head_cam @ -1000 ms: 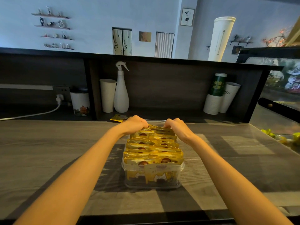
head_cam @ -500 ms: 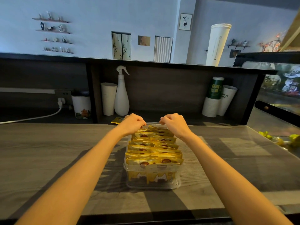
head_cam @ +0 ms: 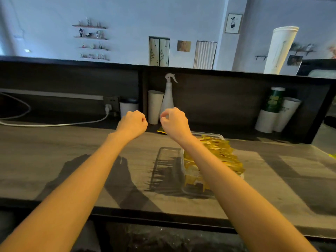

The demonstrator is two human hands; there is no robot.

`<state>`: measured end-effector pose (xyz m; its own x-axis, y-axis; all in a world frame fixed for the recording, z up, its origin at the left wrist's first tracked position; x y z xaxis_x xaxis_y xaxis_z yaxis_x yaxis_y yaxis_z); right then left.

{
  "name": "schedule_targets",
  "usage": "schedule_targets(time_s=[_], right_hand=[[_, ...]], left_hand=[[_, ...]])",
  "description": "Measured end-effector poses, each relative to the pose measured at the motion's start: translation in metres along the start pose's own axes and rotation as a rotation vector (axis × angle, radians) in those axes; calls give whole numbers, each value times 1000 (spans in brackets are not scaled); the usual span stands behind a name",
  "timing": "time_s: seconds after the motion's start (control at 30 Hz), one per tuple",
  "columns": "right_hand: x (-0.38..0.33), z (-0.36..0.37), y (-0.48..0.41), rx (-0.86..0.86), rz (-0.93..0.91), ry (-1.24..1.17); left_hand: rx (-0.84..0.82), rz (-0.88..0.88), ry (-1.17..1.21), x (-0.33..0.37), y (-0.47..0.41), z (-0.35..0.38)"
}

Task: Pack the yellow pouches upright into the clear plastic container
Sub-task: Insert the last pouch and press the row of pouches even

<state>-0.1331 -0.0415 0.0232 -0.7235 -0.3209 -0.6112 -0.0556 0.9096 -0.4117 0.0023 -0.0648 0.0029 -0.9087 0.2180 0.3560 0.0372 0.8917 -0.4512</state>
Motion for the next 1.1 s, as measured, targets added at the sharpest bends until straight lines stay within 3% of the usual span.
schedule_targets(time_s=[0.2,0.4,0.6,0.7,0.8,0.9,1.1], right_hand=[[6,85,4,-176,220,-38],[48,127,-20,-156,480,-67],[98,134,-63,49,680,-35],[122,137,-73,140,817,-35],[132,144,-84,127,886,-54],[142,148,-97,111,896,-20],[156,152,-107,48,958,-39]], left_hand=[[-102,-99,7,-52,16,19],[-204,-143,65,-80,-11,59],[-258,13,14,-70,-61,110],[-368,178,-125,-56,-83,139],[-542,340,-267,-46,-91,166],[-651,350,-265,-43,-94,179],[-680,321,-190,-43,-101,201]])
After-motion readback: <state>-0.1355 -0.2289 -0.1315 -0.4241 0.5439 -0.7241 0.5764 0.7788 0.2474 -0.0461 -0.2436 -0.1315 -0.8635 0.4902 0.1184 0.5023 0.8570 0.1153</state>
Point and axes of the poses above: each hand's wrist, its own y-axis away from the middle knuckle, its own z-axis out of the palm, x = y × z, the point moved 8 cm from there along -y, towards the middle knuckle, and after that the axes turned 6 degrees about z, right-handed, at the moved point
